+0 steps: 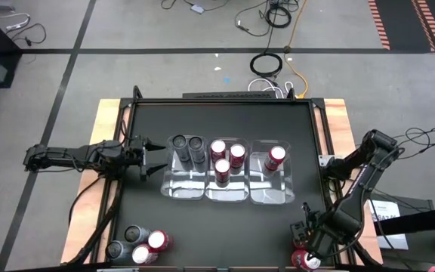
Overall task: Sort soda cans
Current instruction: Put the red soda can into the right transparent bin
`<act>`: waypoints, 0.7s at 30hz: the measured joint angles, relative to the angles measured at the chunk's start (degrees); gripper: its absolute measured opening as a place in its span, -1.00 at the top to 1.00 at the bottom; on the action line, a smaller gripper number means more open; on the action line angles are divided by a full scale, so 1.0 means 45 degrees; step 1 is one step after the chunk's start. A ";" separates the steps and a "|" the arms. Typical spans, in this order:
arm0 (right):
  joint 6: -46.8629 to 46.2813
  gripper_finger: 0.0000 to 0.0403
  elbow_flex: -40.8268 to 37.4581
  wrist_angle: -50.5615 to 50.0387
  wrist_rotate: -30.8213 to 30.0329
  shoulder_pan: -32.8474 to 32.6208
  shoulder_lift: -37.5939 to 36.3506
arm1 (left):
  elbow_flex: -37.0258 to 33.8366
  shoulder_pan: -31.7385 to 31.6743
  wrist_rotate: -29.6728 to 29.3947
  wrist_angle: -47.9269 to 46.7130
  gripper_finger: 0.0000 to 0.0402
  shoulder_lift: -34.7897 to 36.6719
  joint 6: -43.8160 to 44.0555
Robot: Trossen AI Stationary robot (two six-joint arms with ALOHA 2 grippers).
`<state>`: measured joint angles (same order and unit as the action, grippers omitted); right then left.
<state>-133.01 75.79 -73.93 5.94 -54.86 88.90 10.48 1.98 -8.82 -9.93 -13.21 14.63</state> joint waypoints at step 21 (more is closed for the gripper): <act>-0.0014 -0.64 -0.2736 0.4959 0.1097 -0.0084 -0.0019 | 0.0000 -0.0002 -0.0003 -0.0002 -0.90 -0.0002 -0.0001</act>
<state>-133.08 63.48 -51.62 10.87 -55.24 88.82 10.48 1.97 -8.83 -9.94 -13.22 14.63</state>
